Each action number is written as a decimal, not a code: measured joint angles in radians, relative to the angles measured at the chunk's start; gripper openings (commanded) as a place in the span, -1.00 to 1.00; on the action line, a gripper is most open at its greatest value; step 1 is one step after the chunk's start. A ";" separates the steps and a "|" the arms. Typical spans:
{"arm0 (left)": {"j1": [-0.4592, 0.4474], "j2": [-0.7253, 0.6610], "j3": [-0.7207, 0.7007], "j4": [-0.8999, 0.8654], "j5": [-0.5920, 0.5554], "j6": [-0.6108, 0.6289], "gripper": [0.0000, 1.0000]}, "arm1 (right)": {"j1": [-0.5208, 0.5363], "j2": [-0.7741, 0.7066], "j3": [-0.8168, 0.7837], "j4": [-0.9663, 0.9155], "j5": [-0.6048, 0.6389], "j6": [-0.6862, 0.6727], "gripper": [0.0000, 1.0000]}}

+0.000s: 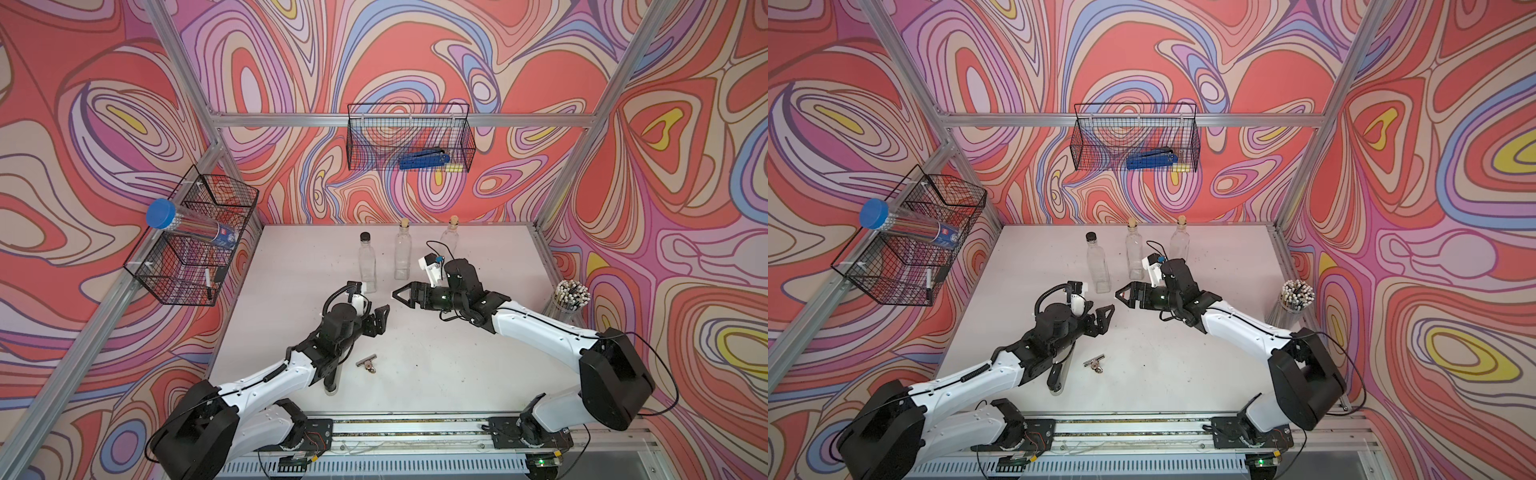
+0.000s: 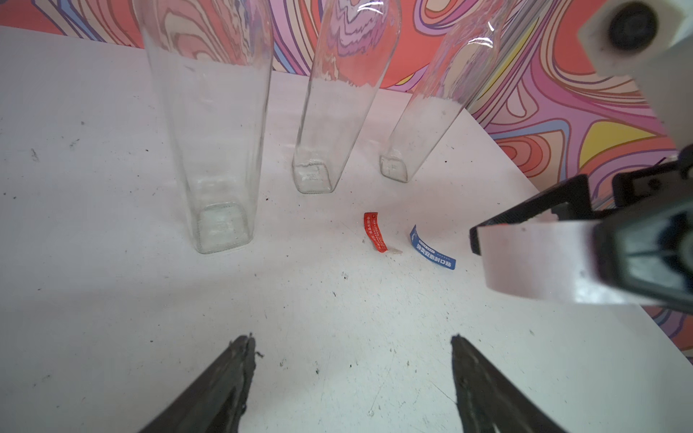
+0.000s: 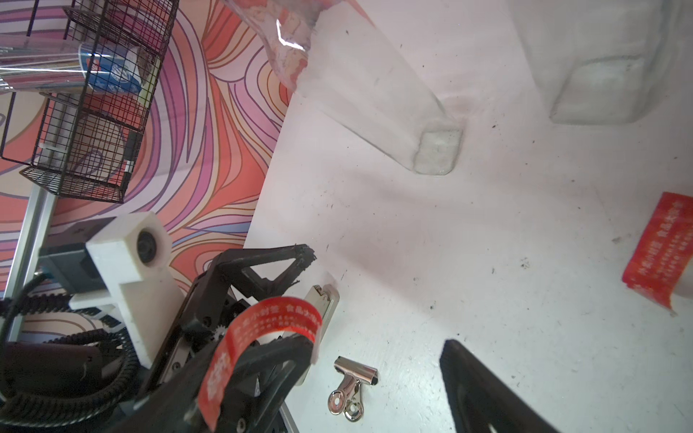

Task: Remove the label from the bottle
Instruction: Place the label at the center of the board.

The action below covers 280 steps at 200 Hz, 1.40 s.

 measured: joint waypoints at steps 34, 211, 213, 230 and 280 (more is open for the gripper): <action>-0.010 0.002 -0.102 0.195 0.003 -0.039 0.69 | 0.000 0.000 0.000 0.003 -0.008 0.002 0.84; -0.029 0.195 -0.163 0.646 0.072 -0.148 0.61 | 0.000 0.000 0.000 0.046 -0.029 0.003 0.82; -0.030 0.197 -0.161 0.649 0.072 -0.148 0.60 | 0.000 0.000 0.000 0.046 -0.029 0.003 0.82; -0.034 0.201 -0.151 0.668 0.072 -0.149 0.55 | 0.000 0.000 0.000 0.048 -0.031 0.003 0.82; -0.034 0.227 -0.124 0.700 0.072 -0.149 0.36 | 0.000 0.000 0.000 0.053 -0.036 0.003 0.81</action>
